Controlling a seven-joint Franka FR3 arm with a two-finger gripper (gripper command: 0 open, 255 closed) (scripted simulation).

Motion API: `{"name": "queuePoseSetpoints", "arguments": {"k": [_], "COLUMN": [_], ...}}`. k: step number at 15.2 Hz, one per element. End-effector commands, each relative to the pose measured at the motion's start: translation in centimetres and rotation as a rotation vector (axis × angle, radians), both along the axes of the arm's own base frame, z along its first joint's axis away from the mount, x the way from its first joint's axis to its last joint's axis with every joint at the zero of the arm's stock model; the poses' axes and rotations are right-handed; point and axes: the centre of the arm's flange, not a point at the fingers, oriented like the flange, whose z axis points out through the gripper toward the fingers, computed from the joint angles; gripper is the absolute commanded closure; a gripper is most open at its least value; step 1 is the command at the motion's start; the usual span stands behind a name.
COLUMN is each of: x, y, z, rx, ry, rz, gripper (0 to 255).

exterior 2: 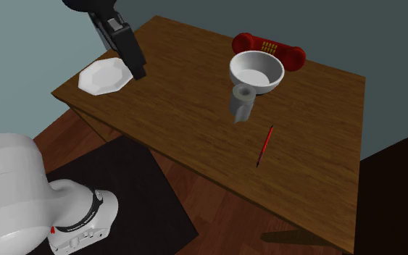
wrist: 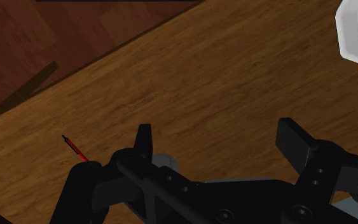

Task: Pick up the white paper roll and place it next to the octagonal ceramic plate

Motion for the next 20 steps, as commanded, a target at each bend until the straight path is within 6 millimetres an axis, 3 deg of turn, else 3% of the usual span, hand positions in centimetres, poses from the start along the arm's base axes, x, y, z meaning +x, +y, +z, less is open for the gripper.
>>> {"name": "queuePoseSetpoints", "arguments": {"k": [1, 20], "x": [0.0, 18.6], "y": [0.0, -4.1], "z": [0.0, -16.3], "rx": [0.0, -0.057], "ry": [0.0, 0.023], "rz": [0.0, -0.023], "gripper": [0, 0]}}
